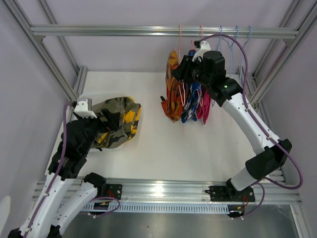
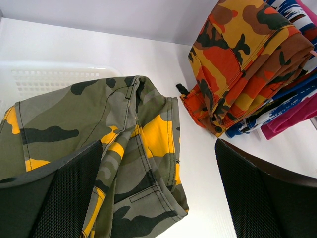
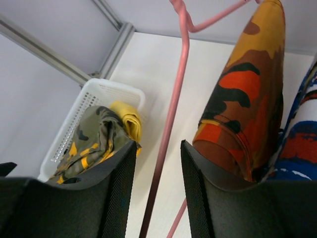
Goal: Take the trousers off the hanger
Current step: Pick up the hanger from the clothesline.
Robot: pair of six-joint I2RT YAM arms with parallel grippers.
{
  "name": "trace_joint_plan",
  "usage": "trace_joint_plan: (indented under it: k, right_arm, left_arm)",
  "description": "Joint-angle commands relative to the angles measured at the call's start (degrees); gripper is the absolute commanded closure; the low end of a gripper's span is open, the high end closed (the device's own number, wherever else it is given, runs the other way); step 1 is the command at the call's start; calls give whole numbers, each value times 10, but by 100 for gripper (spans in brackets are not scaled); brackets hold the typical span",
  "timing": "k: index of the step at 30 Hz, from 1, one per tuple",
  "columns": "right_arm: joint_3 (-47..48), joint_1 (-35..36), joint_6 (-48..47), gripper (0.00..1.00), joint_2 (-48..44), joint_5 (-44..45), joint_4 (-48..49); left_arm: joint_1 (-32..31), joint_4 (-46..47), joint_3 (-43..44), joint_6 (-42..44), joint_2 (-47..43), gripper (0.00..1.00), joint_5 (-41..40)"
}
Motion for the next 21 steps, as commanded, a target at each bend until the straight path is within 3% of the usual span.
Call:
trace_joint_plan:
  k: [1, 11, 21]
  right_arm:
    - [-5, -7, 26, 55, -23, -38, 50]
    - [-30, -11, 60, 100, -33, -61, 89]
    - [9, 9, 65, 100, -50, -29, 73]
  left_arm:
    - [-4, 10, -2, 9, 4, 1, -1]
    - [-4, 10, -2, 8, 4, 1, 2]
    - [-4, 9, -3, 9, 4, 1, -4]
